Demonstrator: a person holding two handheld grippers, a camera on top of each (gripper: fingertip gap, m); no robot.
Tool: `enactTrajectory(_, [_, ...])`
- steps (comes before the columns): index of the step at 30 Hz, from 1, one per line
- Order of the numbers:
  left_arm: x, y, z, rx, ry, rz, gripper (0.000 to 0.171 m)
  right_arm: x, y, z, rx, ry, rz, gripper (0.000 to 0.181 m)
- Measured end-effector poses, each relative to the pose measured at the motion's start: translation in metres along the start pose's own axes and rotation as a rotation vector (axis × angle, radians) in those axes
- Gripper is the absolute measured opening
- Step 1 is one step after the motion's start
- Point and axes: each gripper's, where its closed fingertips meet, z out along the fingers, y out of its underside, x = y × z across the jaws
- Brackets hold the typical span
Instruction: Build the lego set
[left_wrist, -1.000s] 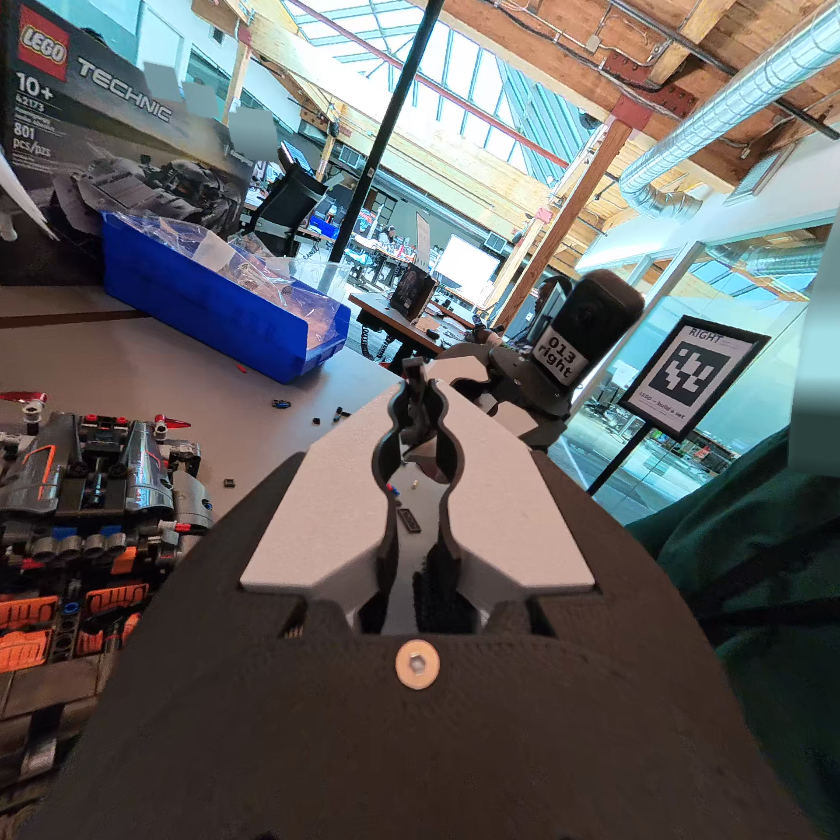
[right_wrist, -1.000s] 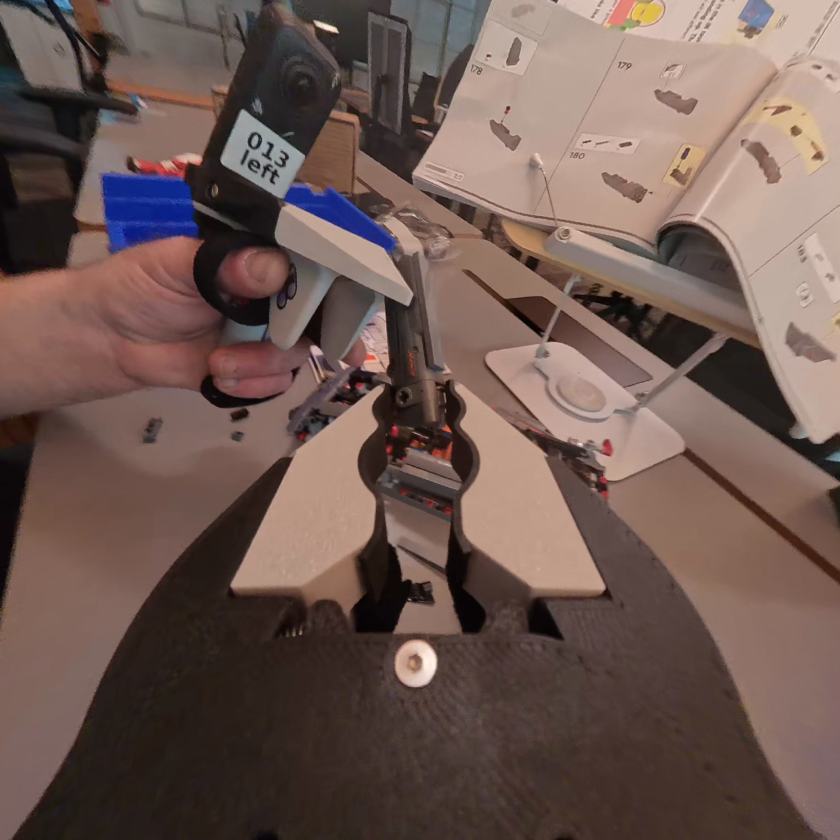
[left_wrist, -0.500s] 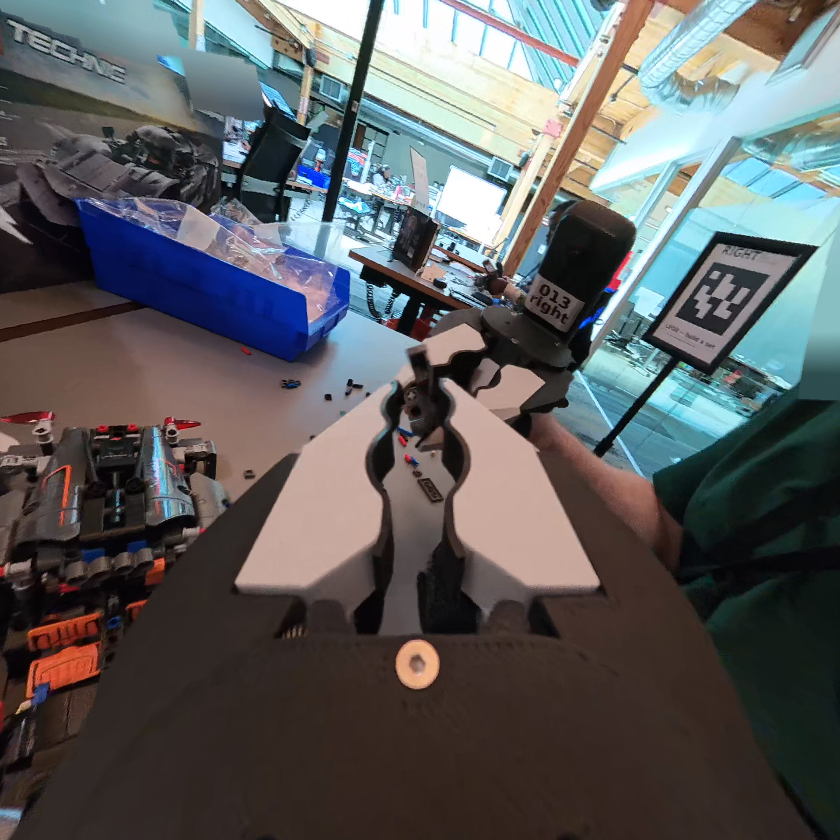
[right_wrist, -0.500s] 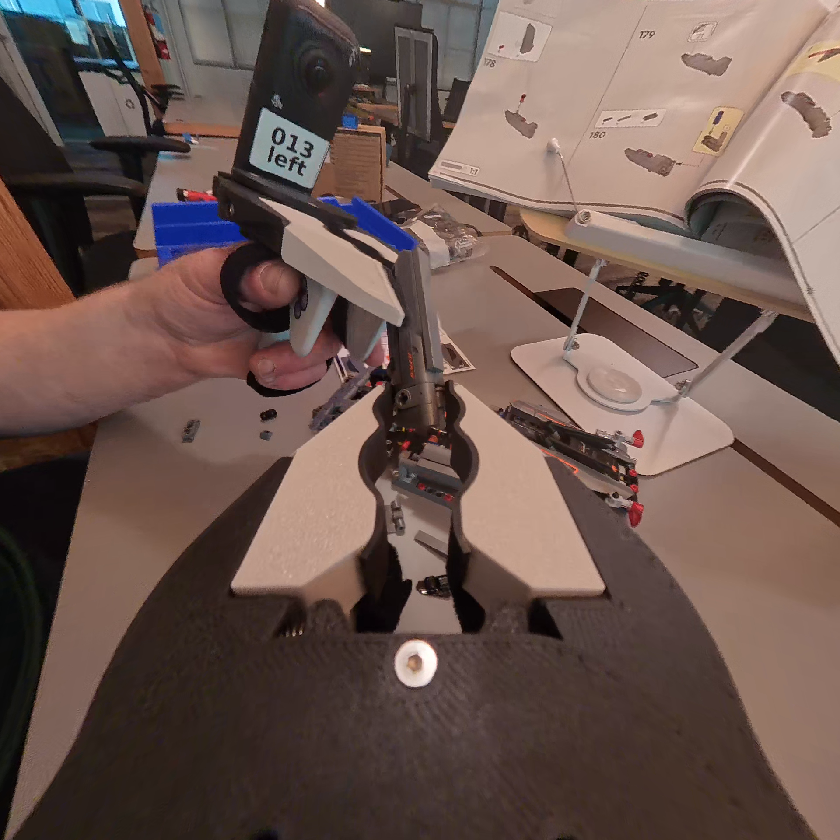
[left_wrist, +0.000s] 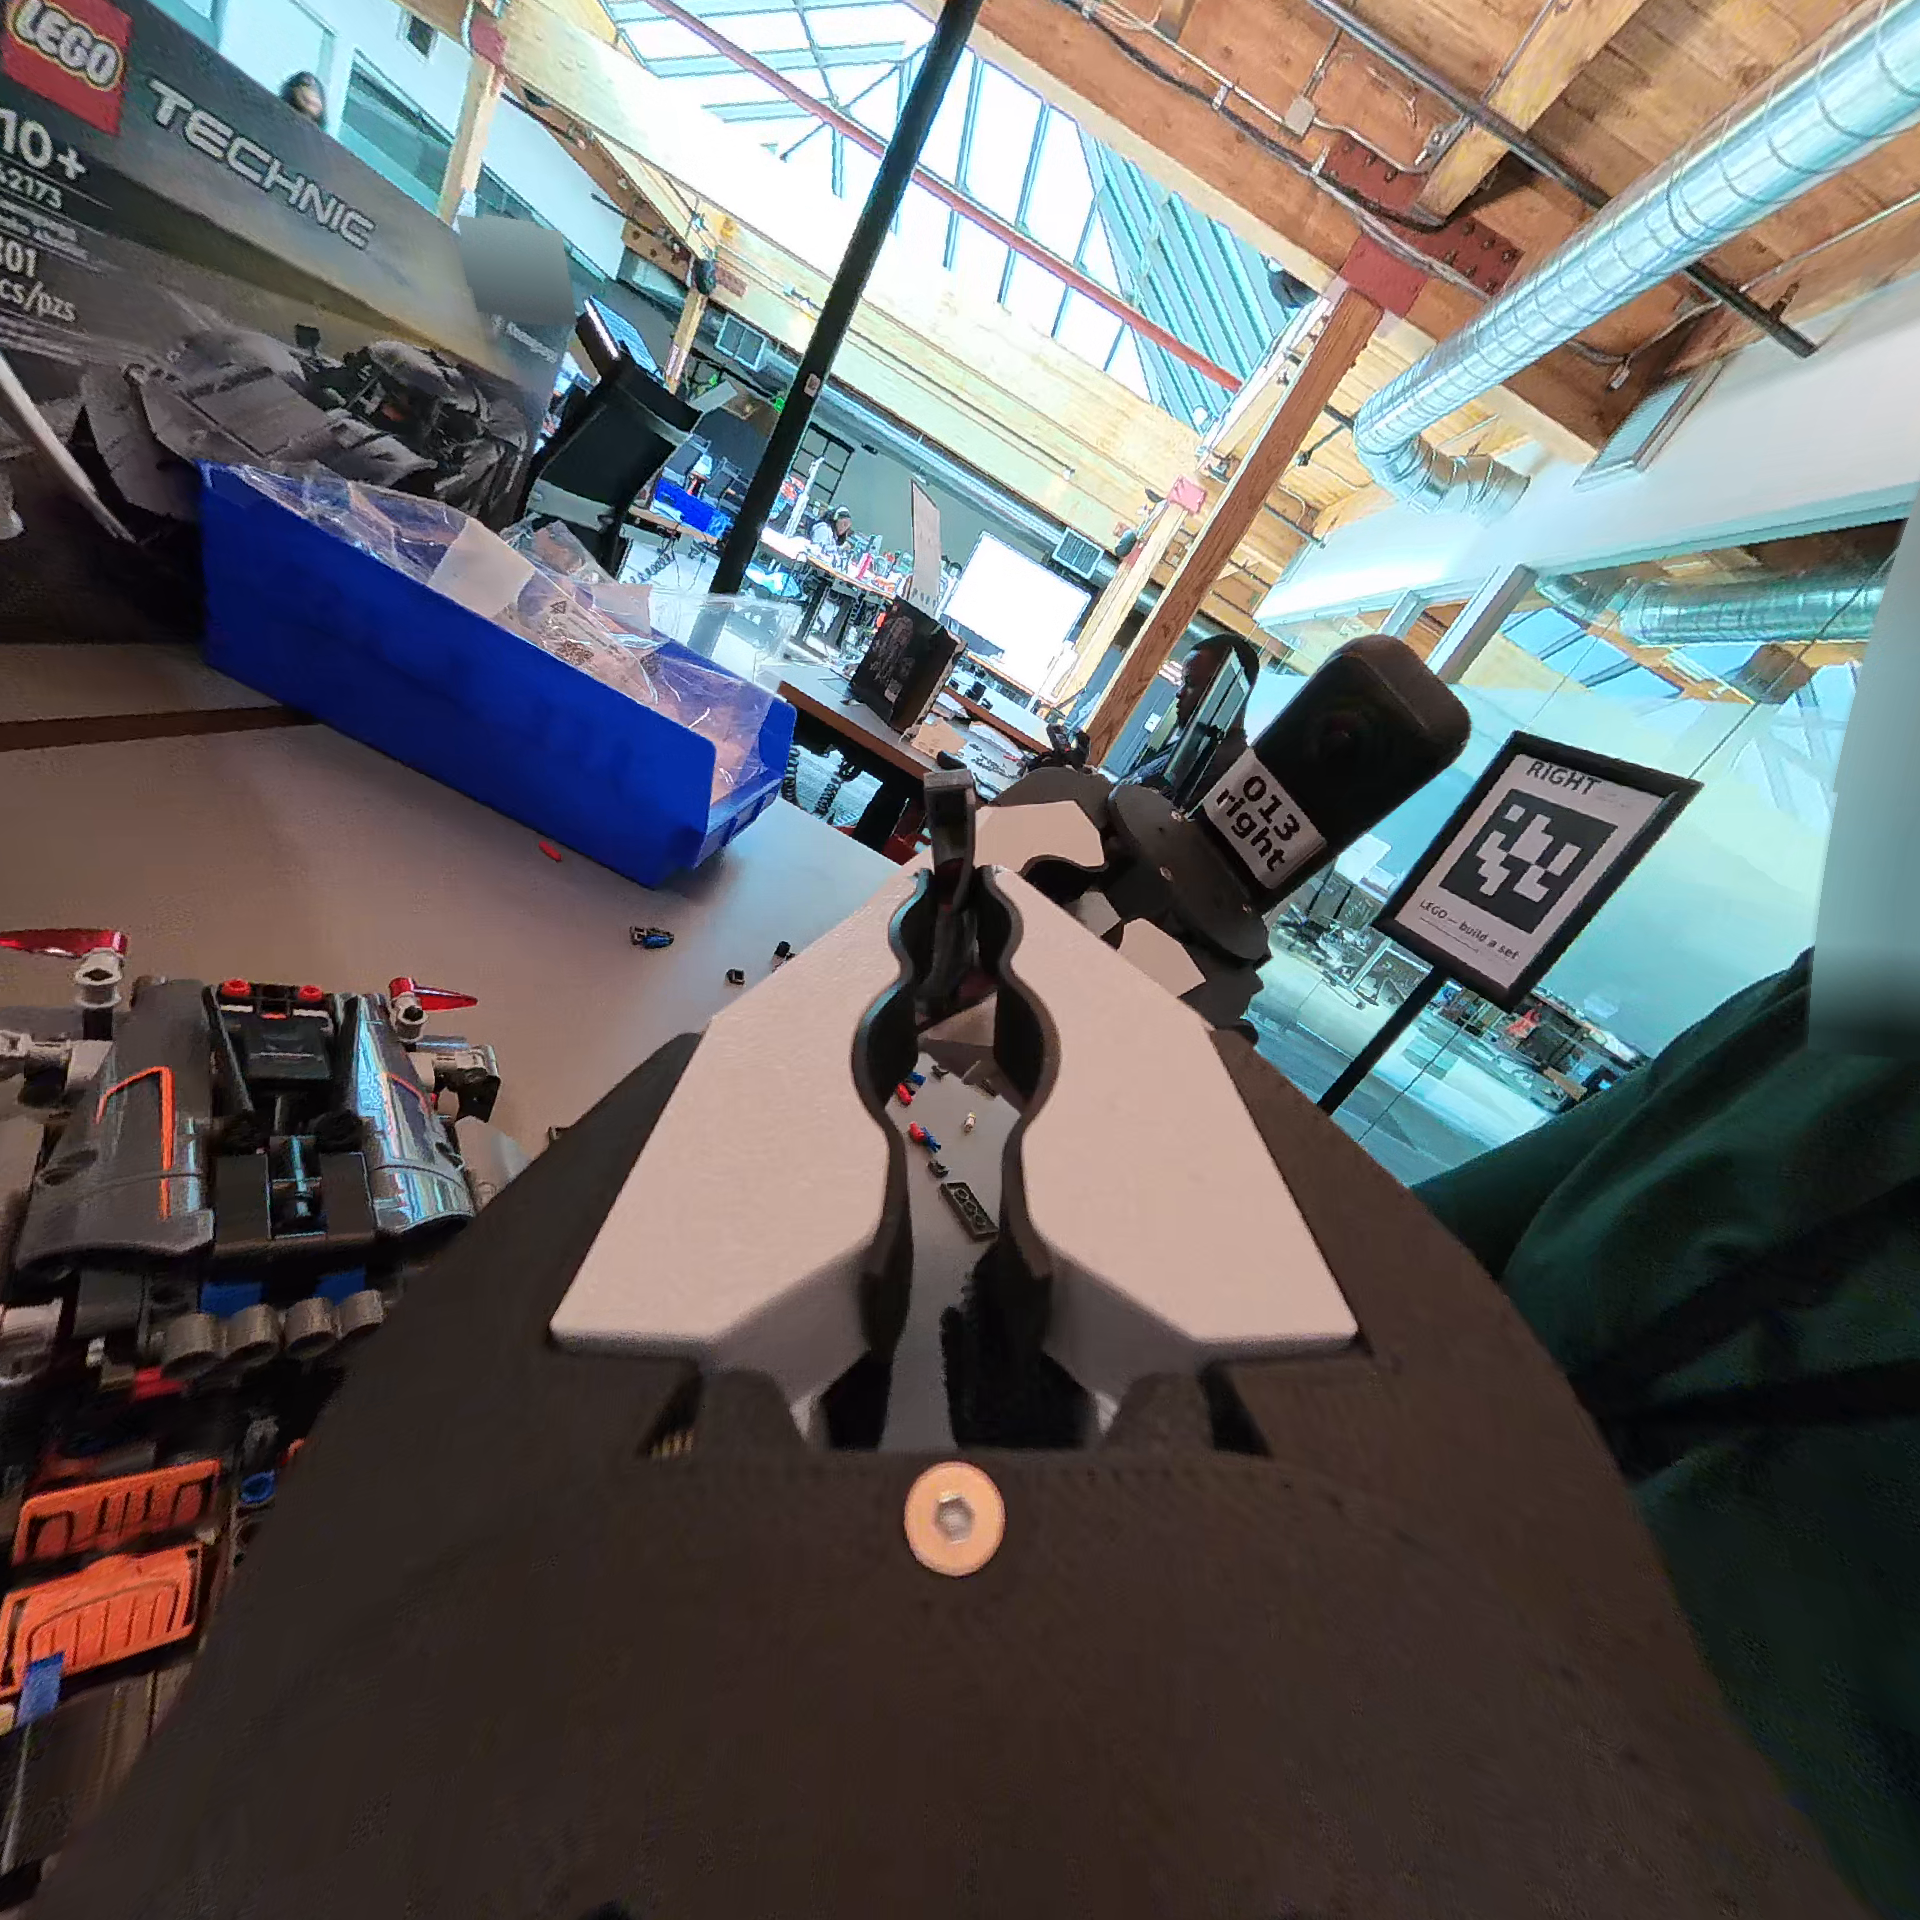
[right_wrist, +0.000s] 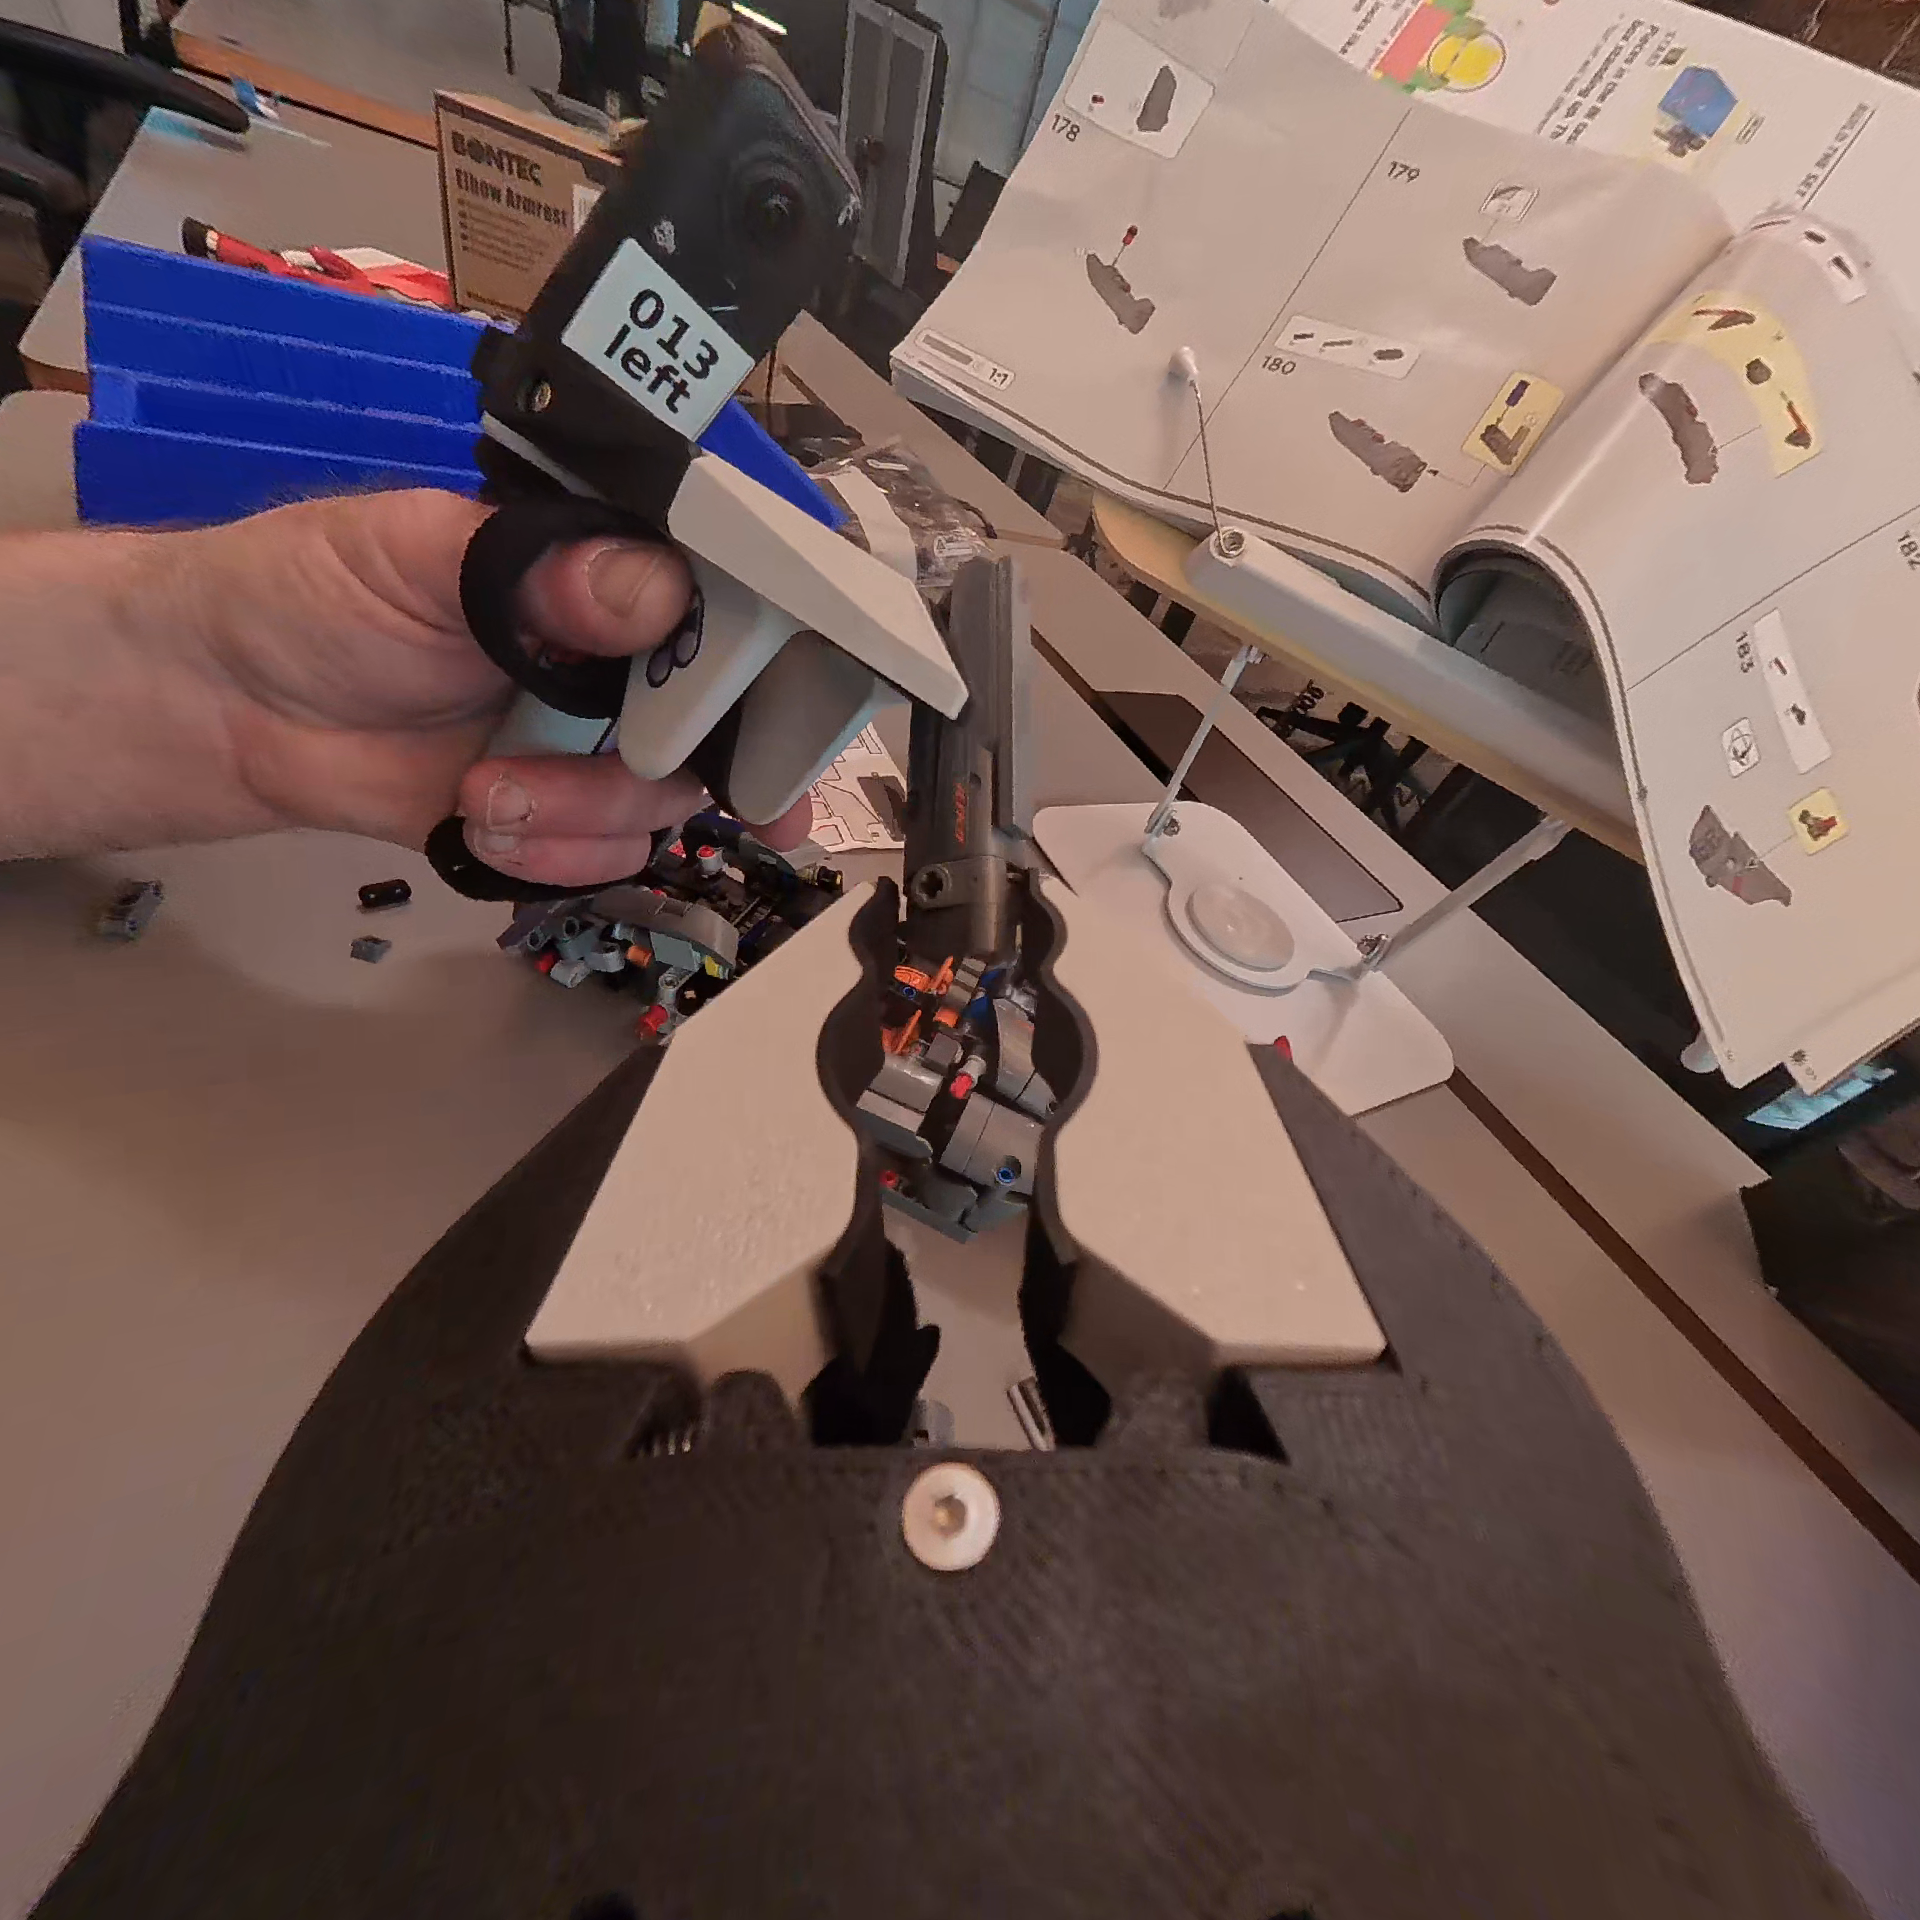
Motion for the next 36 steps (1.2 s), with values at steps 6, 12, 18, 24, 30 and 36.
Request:
enactTrajectory(6, [-0.007,0.003,0.003,-0.014,-0.025,0.009,0.012,-0.001,0.007,0.003,0.03,-0.023,0.04,0.021])
enactTrajectory(12, [-0.005,0.004,0.004,-0.013,-0.017,0.017,0.005,-0.001,0.004,0.002,0.073,-0.012,0.035,0.022])
enactTrajectory(18, [0.0,0.005,0.008,0.002,0.038,-0.019,0.005,-0.001,0.005,0.0,0.079,-0.02,0.056,0.027])
enactTrajectory(24, [0.003,0.006,0.009,0.008,0.063,-0.031,0.005,-0.005,0.004,-0.002,0.087,-0.051,0.08,0.02])
enactTrajectory(30, [-0.007,0.004,0.007,-0.01,-0.061,0.094,0.022,-0.004,0.005,-0.002,0.083,-0.039,0.086,0.02])
enactTrajectory(36, [-0.02,-0.001,-0.002,-0.084,-0.289,0.425,0.031,0.002,0.014,-0.002,0.029,-0.003,0.075,0.021])
